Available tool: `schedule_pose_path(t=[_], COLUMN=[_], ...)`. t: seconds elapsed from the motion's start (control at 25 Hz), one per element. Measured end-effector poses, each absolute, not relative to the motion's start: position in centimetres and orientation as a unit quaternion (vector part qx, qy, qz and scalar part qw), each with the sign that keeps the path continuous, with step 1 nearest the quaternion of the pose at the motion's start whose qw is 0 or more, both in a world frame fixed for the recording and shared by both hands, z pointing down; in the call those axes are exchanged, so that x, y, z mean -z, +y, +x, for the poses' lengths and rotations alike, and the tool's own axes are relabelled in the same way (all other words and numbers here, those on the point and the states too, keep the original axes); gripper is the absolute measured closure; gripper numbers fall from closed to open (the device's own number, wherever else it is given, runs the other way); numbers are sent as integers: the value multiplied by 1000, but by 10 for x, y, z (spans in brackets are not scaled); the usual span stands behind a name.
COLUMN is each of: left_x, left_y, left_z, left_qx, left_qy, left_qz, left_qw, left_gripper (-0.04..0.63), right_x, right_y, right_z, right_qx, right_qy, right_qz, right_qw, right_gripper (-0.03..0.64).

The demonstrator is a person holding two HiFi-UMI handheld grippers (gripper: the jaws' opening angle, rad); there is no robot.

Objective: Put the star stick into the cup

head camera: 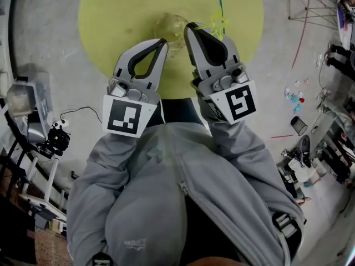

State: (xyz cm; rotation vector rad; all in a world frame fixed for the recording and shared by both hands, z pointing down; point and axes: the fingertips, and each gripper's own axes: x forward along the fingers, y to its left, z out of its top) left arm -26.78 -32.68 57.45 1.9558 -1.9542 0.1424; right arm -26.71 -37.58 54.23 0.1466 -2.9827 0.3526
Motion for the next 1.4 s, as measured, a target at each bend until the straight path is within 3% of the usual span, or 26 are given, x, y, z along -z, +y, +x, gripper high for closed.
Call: schedule_pose_path(t=[0.48, 0.68, 1.12, 1.28, 1.4], left_x=[-590, -591, -585, -580, -575], left_y=[-324, -326, -320, -312, -311], left_z=[-267, -267, -265, -266, -270], left_qx=[-48, -47, -39, -36, -35], left_qy=[-695, -695, -700, -704, -709], left_qz=[689, 689, 683, 679, 675], left_qw=[198, 202, 202, 203, 203], left_gripper=[578, 578, 578, 578, 578], right_x=[-575, -598, -599, -596, -591], right_y=[-367, -362, -363, -357, -357], right_z=[-279, -278, -269, -263, -261], right_qx=[-130, -147, -135, -137, -136], right_qy=[-986, -977, -975, -973, -972], right_qz=[39, 26, 54, 62, 68], right_qw=[99, 151, 166, 176, 178], right_gripper=[583, 583, 578, 520, 517])
